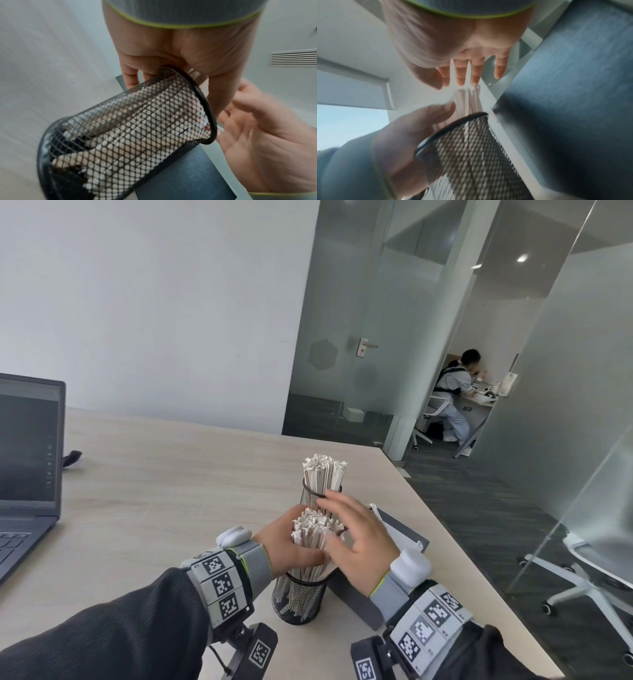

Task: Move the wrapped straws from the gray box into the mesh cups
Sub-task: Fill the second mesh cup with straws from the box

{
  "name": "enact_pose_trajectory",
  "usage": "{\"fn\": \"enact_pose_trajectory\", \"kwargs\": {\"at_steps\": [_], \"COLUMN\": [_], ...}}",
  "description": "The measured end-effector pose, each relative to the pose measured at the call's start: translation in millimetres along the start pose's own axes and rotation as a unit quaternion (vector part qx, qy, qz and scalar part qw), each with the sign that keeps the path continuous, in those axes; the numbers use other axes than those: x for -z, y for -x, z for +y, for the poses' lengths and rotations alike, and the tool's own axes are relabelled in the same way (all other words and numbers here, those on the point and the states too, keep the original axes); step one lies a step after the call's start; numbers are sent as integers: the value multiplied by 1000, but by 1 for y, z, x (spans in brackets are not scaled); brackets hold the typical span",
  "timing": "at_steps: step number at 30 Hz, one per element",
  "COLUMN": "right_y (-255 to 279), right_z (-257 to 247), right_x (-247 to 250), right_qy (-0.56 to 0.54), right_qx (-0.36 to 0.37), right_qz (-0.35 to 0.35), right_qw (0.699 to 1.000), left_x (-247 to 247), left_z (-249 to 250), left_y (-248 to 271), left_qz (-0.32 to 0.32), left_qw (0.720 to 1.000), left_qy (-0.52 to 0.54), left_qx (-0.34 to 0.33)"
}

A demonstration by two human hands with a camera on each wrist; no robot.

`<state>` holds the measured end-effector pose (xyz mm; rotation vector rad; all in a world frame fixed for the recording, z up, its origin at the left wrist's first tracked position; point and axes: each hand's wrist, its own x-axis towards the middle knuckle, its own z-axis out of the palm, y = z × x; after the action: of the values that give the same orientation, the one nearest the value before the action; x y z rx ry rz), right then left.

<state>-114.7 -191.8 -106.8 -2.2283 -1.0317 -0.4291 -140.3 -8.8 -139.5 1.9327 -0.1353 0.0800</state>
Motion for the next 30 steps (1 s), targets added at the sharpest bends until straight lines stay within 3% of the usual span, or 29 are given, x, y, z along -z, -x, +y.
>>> {"fn": "enact_pose_trajectory", "kwargs": {"at_steps": [3,6,10,14,19,23,27,30], "right_y": [-2,0,8,12,4,-2,1,5], "right_z": [13,13,10,10,14,7,4,3], "right_x": [11,24,27,19,18,15,3,0], "right_qy": [60,126,155,170,146,131,157,115], "right_qx": [-65,-144,-176,-146,-159,-126,-86,-84], "right_qz": [52,-21,-115,-131,-76,-7,-65,-87], "right_qw": [995,981,965,966,973,983,982,986], "left_x": [2,3,0,1,3,1,0,-6], "left_z": [-3,-3,-3,-3,1,5,9,10], "left_y": [0,-1,-2,-1,2,2,0,-3], "left_qz": [6,12,12,9,-5,8,28,49], "left_qw": [1000,1000,1000,1000,1000,998,994,993], "left_qy": [10,7,3,-1,-22,-60,-108,-110], "left_qx": [5,7,3,0,-8,-4,-8,-9]}}
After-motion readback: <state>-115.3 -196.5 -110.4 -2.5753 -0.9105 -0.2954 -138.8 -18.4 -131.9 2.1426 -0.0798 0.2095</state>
